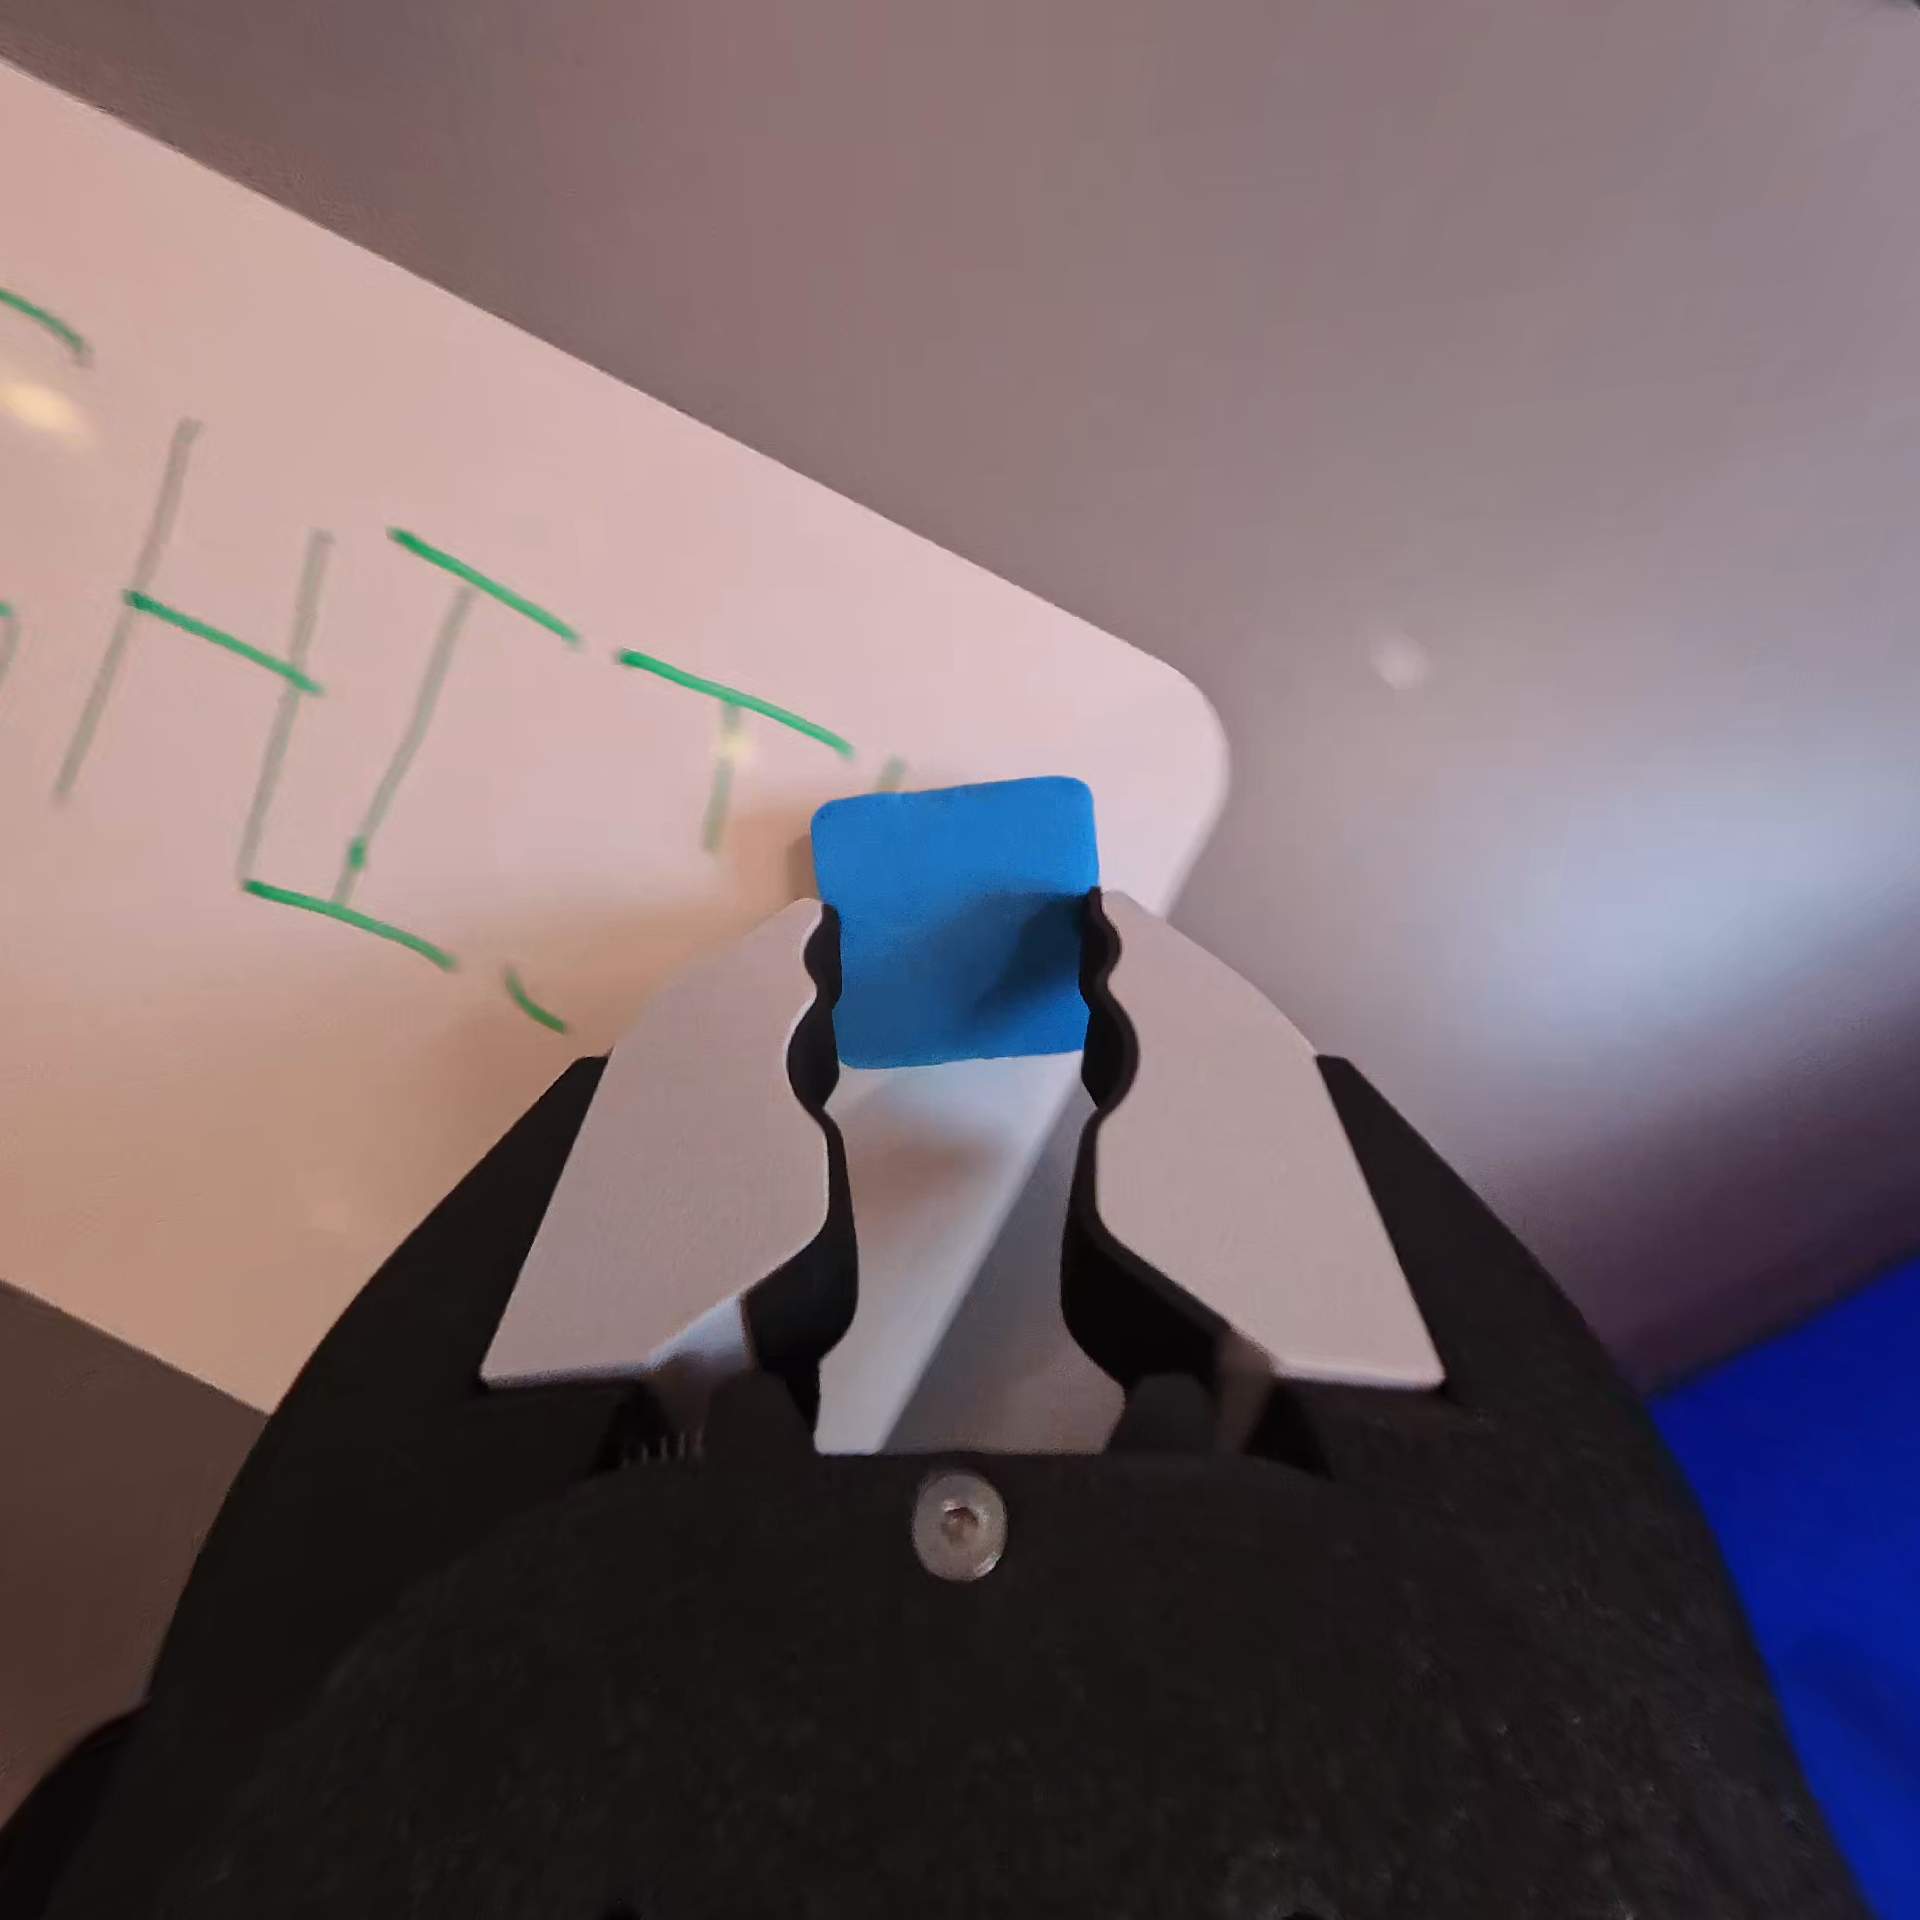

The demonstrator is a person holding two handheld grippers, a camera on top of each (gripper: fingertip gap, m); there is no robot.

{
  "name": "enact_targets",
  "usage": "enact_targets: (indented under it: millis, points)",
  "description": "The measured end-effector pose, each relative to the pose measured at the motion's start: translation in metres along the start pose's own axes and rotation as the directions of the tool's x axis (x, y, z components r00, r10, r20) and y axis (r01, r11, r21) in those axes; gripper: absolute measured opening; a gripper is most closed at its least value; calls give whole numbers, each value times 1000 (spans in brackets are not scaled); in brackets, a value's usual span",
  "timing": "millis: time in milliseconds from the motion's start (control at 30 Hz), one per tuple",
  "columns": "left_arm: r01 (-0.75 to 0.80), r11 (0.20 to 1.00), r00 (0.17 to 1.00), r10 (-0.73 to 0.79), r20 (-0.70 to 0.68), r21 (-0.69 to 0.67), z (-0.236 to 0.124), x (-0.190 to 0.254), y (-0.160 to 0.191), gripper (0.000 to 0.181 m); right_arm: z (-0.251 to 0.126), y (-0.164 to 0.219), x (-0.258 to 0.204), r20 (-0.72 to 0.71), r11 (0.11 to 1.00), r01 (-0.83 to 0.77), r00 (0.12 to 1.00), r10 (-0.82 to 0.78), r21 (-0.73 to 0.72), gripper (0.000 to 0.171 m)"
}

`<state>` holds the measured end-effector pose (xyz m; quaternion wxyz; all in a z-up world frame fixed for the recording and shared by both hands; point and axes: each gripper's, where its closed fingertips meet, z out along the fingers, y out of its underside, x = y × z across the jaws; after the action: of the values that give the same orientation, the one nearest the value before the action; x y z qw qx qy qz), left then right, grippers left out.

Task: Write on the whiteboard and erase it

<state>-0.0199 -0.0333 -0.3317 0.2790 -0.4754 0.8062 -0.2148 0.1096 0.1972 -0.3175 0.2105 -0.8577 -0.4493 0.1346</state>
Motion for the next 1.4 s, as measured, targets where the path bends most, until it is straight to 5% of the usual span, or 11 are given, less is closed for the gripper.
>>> enact_targets:
  millis: [133, 267, 433, 567, 733, 900, 967, 1067, 1200, 1300, 1400]
  points:
    - [10, 1000, 1000, -10, -5, 4, 0, 0, 0, 1, -8, 20, -71, 168, 986, 156, 975, -145, -52, 44]
    - [4, 1000, 1000, -4, 3, 1, 0, 0, 0, 1, -3, 4, 9, 5, 999, -12, 1000, 13, -36, 44]
    - [10, 1000, 1000, -10, 1, 5, 0, 1, -1, 1, 11, -13, -77, 146, 971, 233, 964, -224, -51, 44]
    - [1, 1000, 1000, -1, 7, 2, 0, 1, 0, 1, 9, -14, -12, 44, 994, 62, 997, -58, -92, 44]
    - [5, 1000, 1000, -5, 7, 5, -2, 1, 1, 0, 16, -19, -99, 202, 949, 311, 933, -296, -46, 44]
    - [3, 1000, 1000, -3, 19, 4, -2, 0, 2, 0, 15, -23, -30, 74, 994, 96, 993, -92, -46, 44]
    - [3, 1000, 1000, -3, 19, 6, -2, 1, 2, 1, 20, -29, -73, 138, 979, 203, 970, -202, 3, 44]
    - [6, 1000, 1000, -6, 11, 9, -2, 1, 2, 1, 0, 12, -128, 195, 947, 320, 931, -310, -22, 44]
    - [11, 1000, 1000, -11, 14, 7, -2, 0, 2, 1, -14, 29, -52, 41, 999, 25, 999, -24, -24, 44]
    - [22, 1000, 1000, -22, 10, 20, -2, 1, 2, 0, 0, 10, -108, 109, 986, 164, 980, -164, 14, 44]
    - [16, 1000, 1000, -16, 8, 14, -2, 1, 2, 1, -15, 38, -137, 149, 970, 241, 961, -232, -43, 44]
